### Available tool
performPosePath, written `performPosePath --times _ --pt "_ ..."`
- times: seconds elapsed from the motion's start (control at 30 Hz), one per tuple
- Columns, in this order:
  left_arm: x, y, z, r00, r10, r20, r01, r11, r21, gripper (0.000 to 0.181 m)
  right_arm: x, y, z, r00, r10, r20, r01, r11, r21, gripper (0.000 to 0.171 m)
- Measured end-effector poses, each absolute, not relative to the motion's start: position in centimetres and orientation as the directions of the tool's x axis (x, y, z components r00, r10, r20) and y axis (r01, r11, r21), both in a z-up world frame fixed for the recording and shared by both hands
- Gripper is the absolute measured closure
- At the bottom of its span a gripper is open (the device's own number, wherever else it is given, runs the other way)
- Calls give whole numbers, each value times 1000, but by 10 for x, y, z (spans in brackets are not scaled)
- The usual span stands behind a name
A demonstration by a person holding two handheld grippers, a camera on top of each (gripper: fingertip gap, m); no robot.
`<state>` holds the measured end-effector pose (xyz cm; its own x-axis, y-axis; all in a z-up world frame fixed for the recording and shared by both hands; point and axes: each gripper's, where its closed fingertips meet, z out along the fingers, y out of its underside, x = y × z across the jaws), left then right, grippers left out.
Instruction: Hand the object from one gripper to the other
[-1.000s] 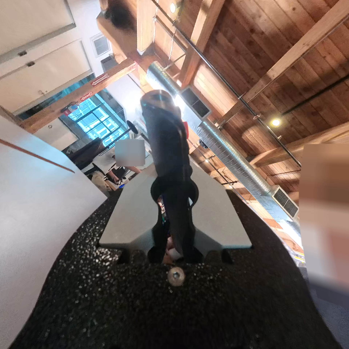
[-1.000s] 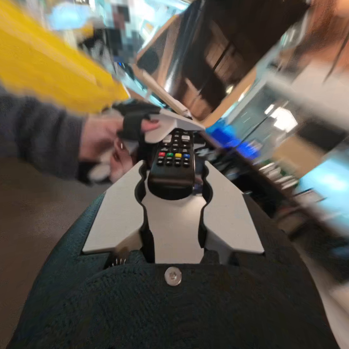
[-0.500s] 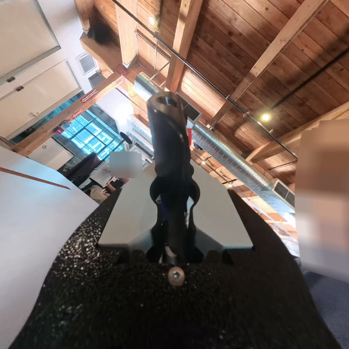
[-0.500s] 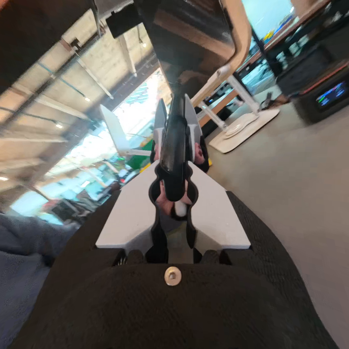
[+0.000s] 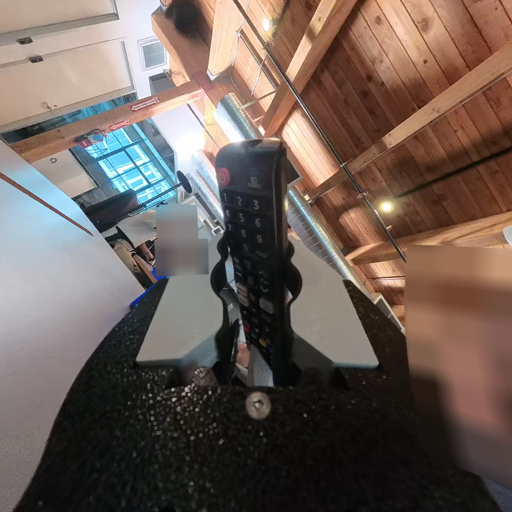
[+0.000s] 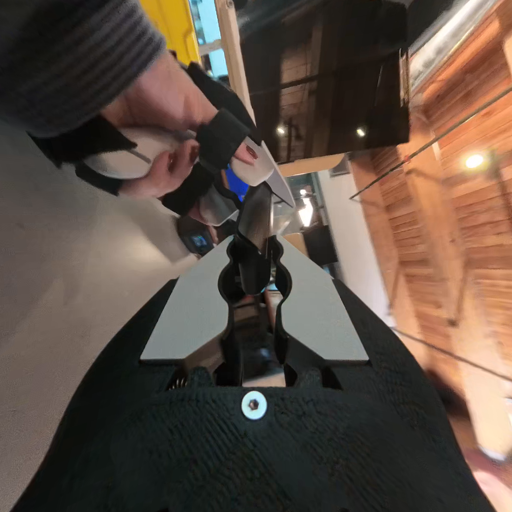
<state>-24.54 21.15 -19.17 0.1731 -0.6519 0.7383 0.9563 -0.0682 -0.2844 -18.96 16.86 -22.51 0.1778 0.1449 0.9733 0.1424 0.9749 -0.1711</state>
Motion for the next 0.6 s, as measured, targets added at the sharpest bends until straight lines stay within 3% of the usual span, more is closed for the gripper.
performPosePath --times 0.07,0.13,0.2,0.23,0.3,0.37,0.43,0.47,0.53,0.6 --pt "-244 206 -184 176 -697 695 953 -58 -299 145 -189 166 -227 124 401 908 56 911 -410 140" --pt "-242 199 -173 189 -744 641 950 -29 -312 145 -189 164 -222 30 723 690 -29 690 -723 116" --pt "-240 191 -163 220 -779 588 942 14 -335 145 -191 164 -223 -129 946 299 -34 297 -954 103" --pt "-240 188 -160 243 -786 569 937 38 -348 146 -192 163 -223 -219 974 53 -21 50 -999 100" --pt "-238 185 -157 279 -792 543 923 66 -378 147 -191 158 -219 -421 797 -433 74 -446 -892 100" --pt "-236 184 -156 295 -795 529 916 77 -394 147 -185 162 -207 -548 433 -716 199 -764 -614 106" --pt "-234 184 -156 304 -798 521 910 82 -405 147 -184 168 -207 -563 160 -811 312 -867 -387 113" --pt "-232 184 -156 311 -797 518 907 85 -413 148 -183 167 -208 -564 90 -821 347 -876 -335 117" --pt "-230 185 -157 325 -793 516 898 88 -430 148 -183 159 -211 -550 15 -835 415 -863 -289 120" --pt "-228 185 -157 326 -795 511 895 86 -438 148 -181 156 -206 -573 -19 -819 426 -861 -277 144"
